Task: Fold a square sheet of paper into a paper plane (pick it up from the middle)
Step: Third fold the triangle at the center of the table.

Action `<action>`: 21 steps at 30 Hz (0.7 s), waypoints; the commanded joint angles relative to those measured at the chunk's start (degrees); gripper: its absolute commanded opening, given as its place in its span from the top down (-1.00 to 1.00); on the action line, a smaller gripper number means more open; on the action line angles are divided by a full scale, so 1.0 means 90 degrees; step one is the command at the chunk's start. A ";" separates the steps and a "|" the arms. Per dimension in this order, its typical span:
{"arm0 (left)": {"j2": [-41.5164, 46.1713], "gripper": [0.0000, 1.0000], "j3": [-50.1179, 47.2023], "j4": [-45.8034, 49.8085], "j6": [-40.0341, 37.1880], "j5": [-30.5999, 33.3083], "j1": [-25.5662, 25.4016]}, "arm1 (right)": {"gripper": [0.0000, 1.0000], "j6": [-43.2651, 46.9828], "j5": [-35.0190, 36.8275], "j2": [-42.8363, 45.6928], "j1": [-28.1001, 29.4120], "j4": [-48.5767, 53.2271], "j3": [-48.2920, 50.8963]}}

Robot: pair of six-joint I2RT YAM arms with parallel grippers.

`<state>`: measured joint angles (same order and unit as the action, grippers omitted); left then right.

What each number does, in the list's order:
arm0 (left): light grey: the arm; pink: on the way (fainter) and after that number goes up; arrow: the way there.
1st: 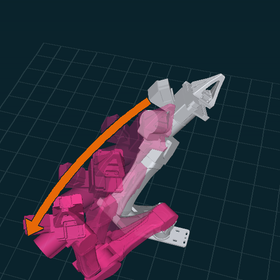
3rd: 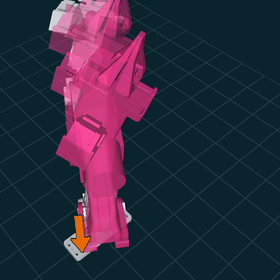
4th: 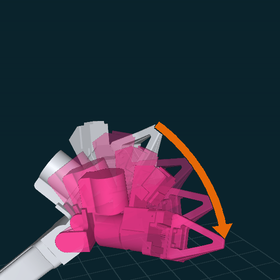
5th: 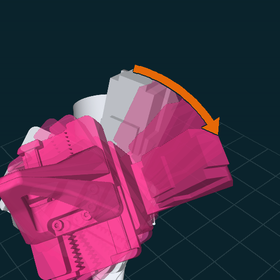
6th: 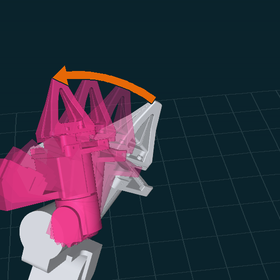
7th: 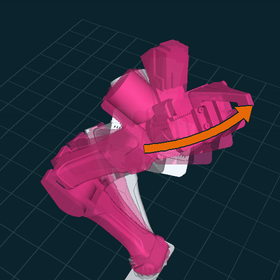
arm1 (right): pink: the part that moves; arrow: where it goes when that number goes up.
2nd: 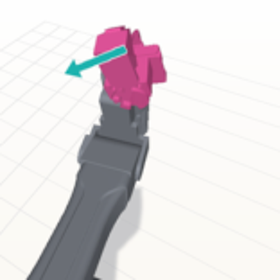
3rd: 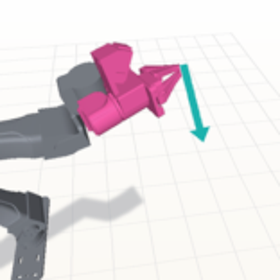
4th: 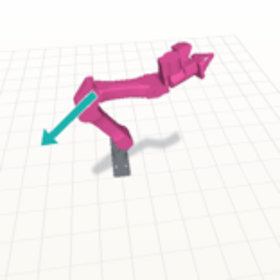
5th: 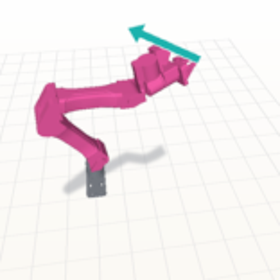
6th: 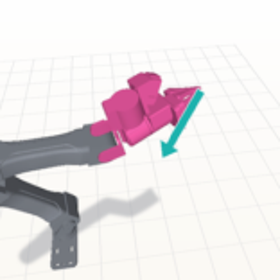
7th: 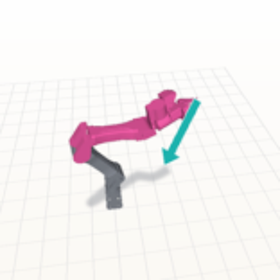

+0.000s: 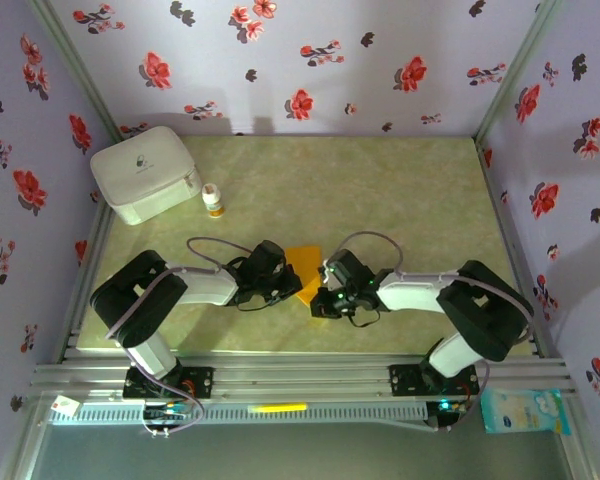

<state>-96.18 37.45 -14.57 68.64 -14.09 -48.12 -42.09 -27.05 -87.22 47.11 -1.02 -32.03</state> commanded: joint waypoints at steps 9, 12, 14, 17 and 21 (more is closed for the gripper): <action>-0.0292 1.00 -0.0108 0.0710 -0.0049 0.0412 -0.0027 | 0.89 -0.0345 -0.0480 0.1033 -0.0239 0.0496 0.0317; -0.0262 1.00 -0.0086 0.0710 -0.0058 0.0413 -0.0025 | 0.89 -0.0498 -0.0485 0.1368 -0.0261 0.0471 0.0072; -0.0263 1.00 -0.0076 0.0720 -0.0068 0.0413 -0.0025 | 0.89 -0.0500 -0.0473 0.1304 -0.0281 0.0505 -0.0147; -0.0270 1.00 -0.0059 0.0702 -0.0059 0.0413 -0.0027 | 0.91 -0.0540 -0.0470 0.0744 -0.0299 0.0482 -0.0469; -0.0263 1.00 -0.0020 0.0700 -0.0078 0.0410 -0.0025 | 0.93 -0.0953 -0.0511 -0.0006 -0.0296 0.0064 -0.0722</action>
<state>-96.20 37.67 -14.41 68.64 -13.96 -48.12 -47.35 -30.92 -84.53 44.82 0.89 -37.63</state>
